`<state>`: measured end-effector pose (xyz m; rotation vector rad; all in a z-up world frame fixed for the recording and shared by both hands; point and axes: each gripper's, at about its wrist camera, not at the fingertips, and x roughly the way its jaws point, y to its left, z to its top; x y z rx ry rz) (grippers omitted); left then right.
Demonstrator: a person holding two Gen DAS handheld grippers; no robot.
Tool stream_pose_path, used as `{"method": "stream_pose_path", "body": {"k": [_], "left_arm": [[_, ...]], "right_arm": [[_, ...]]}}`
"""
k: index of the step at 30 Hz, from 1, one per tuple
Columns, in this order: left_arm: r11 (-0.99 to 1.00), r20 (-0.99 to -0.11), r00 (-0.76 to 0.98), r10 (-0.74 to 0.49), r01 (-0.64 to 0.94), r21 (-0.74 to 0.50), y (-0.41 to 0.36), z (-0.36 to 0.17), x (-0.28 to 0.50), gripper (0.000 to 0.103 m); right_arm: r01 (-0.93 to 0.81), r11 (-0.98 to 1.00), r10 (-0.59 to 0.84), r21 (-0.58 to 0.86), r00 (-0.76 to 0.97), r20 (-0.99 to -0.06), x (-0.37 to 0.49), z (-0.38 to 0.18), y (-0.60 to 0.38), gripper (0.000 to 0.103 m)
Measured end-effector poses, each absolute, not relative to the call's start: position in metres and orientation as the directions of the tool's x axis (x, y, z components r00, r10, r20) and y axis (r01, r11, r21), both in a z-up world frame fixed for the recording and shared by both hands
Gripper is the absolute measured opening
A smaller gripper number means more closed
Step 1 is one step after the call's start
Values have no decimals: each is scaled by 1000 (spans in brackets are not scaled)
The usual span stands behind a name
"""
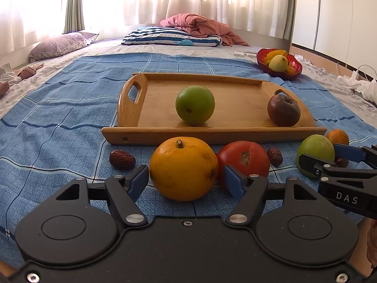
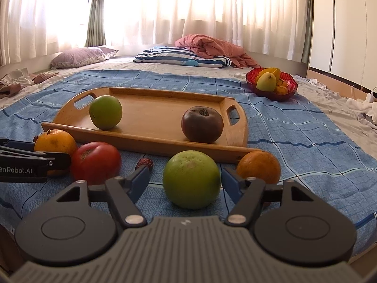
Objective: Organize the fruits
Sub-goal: 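Close the left gripper on the large orange while the right gripper grasps the pale green apple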
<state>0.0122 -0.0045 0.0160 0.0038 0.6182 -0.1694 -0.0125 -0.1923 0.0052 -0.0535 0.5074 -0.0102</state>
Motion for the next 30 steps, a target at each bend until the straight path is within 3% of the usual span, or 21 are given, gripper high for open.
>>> {"method": "stream_pose_path", "body": {"k": [18, 30], "left_arm": [[989, -537, 832, -138, 144, -30, -2, 9, 12, 72], [978, -524, 826, -207, 178, -105, 13, 3, 22, 78]], "right_arm": [[7, 997, -46, -80, 865, -499, -5, -2, -193, 76], [7, 997, -46, -77, 859, -511, -1, -5, -194, 76]]}}
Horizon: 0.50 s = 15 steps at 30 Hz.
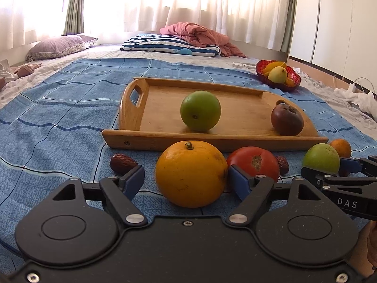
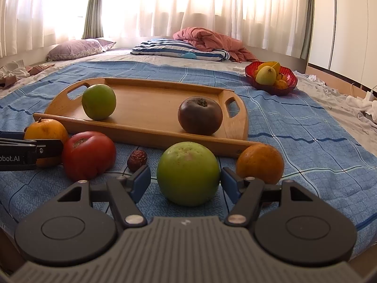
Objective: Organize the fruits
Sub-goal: 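Close the left gripper on the large orange while the right gripper grasps the pale green apple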
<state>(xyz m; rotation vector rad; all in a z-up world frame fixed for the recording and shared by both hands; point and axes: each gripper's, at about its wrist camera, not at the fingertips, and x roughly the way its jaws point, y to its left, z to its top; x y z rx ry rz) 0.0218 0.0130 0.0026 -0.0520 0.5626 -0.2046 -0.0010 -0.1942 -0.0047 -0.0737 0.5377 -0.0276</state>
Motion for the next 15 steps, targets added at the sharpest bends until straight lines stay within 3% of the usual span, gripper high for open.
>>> {"method": "stream_pose_path", "body": {"k": [4, 10, 15], "left_arm": [[968, -514, 820, -252, 214, -132, 16, 2, 23, 66], [970, -508, 826, -245, 212, -122, 14, 2, 20, 65], [978, -507, 838, -202, 197, -65, 5, 5, 15, 65]], "right_arm": [[10, 997, -48, -76, 855, -516, 1, -6, -195, 73], [16, 997, -53, -76, 852, -521, 2, -7, -194, 71], [21, 997, -60, -80, 850, -523, 3, -6, -194, 62]]}}
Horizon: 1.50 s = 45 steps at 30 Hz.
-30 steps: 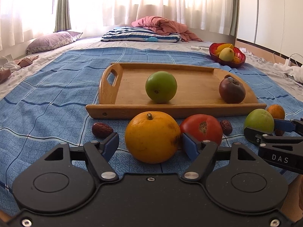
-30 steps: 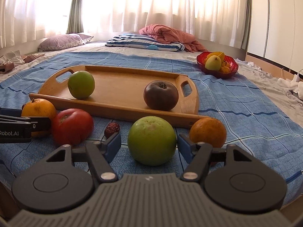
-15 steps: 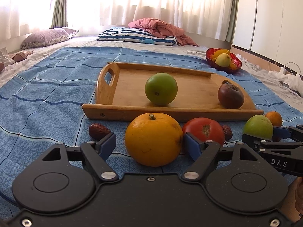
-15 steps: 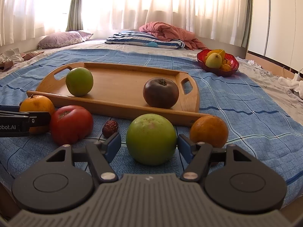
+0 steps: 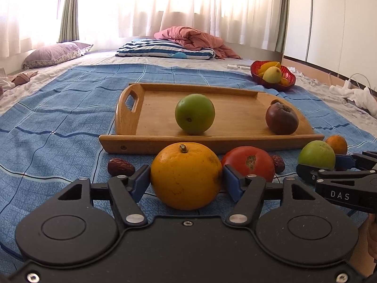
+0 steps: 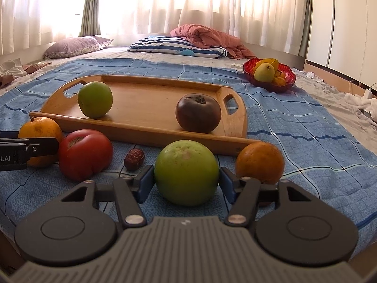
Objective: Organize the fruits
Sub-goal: 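Close the left gripper on the large orange while the right gripper grasps the pale green apple, then lift the orange and pale green apple and carry both over the tray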
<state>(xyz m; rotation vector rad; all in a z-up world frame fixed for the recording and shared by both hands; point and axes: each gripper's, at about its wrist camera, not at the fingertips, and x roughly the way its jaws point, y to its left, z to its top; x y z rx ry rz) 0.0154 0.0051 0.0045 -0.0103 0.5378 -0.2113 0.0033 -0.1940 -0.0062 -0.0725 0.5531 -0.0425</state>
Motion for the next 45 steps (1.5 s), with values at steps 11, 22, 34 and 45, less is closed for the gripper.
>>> {"method": "stream_pose_path", "body": {"k": [11, 22, 34, 45], "left_arm": [[987, -517, 842, -152, 160, -30, 4, 10, 13, 64], [993, -507, 855, -111, 118, -17, 8, 18, 16, 64], [997, -493, 867, -76, 77, -18, 9, 36, 32, 64], [998, -449, 891, -67, 62, -26, 13, 64, 61, 64]], "right_arm": [[29, 997, -60, -67, 852, -521, 0, -4, -195, 62], [32, 999, -44, -31, 854, -519, -3, 0, -197, 62], [28, 1000, -26, -2, 882, -470, -4, 16, -198, 61], [28, 999, -7, 44, 910, -413, 13, 42, -211, 61]]}}
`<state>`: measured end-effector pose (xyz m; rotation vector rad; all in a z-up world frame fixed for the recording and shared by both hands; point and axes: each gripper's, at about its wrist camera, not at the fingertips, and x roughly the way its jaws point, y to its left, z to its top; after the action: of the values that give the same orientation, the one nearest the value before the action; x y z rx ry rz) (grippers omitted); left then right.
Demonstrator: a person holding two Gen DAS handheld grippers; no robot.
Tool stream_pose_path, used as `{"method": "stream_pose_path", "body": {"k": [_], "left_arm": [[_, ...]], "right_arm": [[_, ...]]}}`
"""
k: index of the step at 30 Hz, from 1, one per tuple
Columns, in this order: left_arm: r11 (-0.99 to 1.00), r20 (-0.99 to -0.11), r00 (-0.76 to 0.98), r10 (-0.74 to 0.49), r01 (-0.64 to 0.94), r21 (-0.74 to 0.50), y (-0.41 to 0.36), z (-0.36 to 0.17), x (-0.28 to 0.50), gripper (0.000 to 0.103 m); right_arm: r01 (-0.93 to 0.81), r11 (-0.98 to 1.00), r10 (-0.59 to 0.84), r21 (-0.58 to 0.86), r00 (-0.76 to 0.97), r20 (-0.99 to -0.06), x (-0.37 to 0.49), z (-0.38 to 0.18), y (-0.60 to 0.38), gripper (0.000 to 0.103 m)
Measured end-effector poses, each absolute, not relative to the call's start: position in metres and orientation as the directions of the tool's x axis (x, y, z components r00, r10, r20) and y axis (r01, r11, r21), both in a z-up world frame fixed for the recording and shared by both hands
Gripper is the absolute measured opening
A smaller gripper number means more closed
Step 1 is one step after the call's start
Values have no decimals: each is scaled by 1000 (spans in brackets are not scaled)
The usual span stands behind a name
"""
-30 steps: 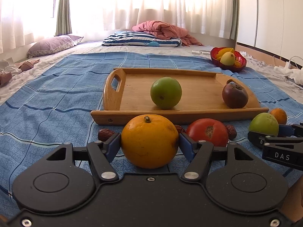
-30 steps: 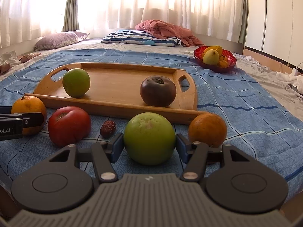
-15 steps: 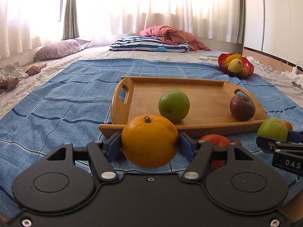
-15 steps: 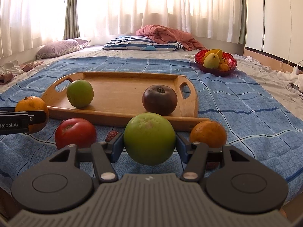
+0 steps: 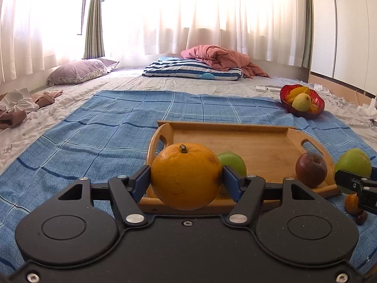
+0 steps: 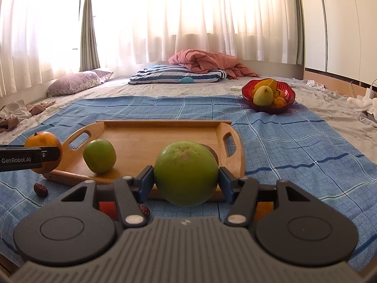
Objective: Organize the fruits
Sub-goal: 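Lift the orange and pale green apple and carry both over the tray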
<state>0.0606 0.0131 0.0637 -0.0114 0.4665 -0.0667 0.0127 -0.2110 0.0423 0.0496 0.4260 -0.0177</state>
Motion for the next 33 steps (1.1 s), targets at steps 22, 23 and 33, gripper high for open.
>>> {"method": "stream_pose_path", "body": {"k": [22, 23, 33], "left_arm": [[994, -494, 863, -104, 82, -66, 9, 87, 161, 64], [994, -501, 859, -103, 79, -69, 8, 85, 166, 64], [992, -557, 821, -124, 86, -93, -5, 68, 206, 64]], "right_arm": [[39, 990, 23, 137, 905, -426, 96, 64, -247, 61], [40, 990, 23, 134, 901, -434, 102, 64, -248, 61], [69, 982, 35, 178, 851, -523, 159, 49, -261, 61]]}}
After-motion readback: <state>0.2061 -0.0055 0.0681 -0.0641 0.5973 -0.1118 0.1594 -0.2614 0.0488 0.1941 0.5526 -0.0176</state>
